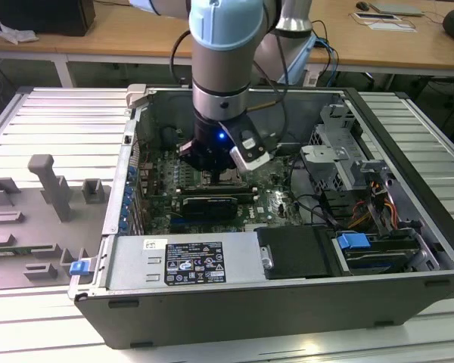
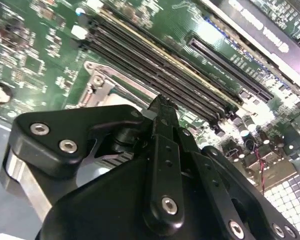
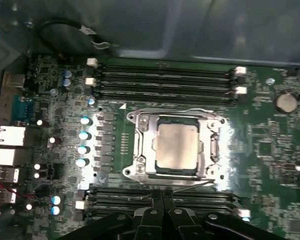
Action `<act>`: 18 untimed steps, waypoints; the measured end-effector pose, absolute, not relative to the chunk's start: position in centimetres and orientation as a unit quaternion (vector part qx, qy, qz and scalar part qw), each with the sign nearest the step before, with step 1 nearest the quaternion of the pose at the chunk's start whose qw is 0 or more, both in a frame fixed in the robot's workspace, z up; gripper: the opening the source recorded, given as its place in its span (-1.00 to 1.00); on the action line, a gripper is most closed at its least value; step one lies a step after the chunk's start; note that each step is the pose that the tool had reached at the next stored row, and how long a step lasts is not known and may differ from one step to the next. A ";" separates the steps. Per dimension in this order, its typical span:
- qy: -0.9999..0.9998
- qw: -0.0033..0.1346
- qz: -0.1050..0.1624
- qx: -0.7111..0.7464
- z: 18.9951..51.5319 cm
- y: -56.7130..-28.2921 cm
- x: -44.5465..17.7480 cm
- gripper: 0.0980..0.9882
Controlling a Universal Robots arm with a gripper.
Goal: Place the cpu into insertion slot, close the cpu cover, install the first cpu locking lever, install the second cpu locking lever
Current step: 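Install the second cpu locking lever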
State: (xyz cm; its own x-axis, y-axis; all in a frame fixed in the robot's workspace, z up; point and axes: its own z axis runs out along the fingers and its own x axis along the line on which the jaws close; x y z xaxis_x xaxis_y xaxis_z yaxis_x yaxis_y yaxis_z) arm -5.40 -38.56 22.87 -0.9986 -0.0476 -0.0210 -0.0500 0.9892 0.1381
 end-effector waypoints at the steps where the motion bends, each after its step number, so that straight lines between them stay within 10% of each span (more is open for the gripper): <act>1: 0.997 0.009 0.070 -0.026 22.6 -38.6 -5.6 -0.98; 18: 0.995 0.011 0.090 -0.030 20.7 -38.6 -7.6 -0.98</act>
State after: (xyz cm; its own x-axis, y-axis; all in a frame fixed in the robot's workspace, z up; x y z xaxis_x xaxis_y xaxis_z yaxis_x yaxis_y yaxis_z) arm -7.62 -38.56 20.69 -0.9980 -0.0571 -0.0280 -0.0612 0.9820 0.1786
